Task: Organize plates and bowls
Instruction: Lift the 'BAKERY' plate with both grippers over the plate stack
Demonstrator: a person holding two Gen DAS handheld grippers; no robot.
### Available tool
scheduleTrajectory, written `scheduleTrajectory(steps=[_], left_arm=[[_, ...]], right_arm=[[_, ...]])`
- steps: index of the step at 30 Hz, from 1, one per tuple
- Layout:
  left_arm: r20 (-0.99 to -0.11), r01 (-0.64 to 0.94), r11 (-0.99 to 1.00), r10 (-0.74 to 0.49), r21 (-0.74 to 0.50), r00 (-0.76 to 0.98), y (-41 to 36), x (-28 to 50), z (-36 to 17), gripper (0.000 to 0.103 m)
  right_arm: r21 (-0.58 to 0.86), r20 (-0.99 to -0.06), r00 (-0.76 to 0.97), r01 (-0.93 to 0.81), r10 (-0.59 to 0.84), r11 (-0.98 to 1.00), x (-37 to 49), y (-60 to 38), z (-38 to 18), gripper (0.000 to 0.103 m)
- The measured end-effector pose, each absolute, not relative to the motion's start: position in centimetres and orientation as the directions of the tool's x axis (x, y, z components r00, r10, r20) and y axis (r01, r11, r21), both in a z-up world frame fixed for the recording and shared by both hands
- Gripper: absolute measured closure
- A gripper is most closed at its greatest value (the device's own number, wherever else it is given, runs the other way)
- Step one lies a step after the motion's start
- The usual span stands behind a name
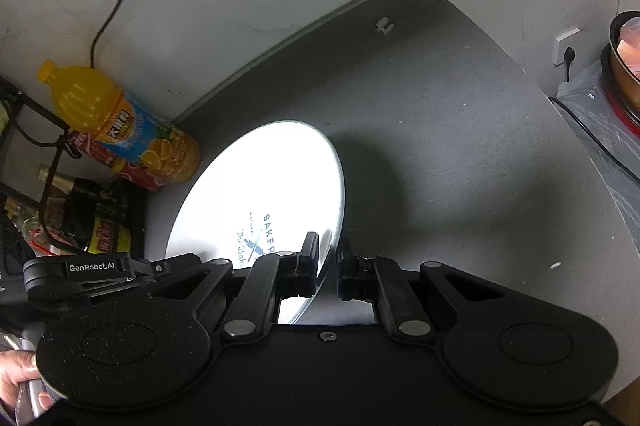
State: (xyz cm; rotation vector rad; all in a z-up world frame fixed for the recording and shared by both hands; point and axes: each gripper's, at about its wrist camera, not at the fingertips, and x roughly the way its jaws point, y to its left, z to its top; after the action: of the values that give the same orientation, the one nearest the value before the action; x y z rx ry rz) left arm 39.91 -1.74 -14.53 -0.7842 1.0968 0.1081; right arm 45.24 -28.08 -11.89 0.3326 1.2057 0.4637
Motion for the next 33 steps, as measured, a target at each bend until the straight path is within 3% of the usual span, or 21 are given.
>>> scheduleTrajectory(steps=[19,33], left_arm=[[-0.812,-0.436,0.737,-0.258,-0.516,0.524,5.3,32.6,-10.7,0.096],[-0.827,-0.476,0.720,-0.244,-0.504,0.507,10.7,25.8,-11.7,0.096]], right_arm=[[0.523,-0.768,0.323,-0.184,0.553,0.832,39.2,-21.5,-8.5,0.094],[0.525,-0.779,0.276,-0.202,0.562,0.827,34.0,-16.0,-9.0,0.094]])
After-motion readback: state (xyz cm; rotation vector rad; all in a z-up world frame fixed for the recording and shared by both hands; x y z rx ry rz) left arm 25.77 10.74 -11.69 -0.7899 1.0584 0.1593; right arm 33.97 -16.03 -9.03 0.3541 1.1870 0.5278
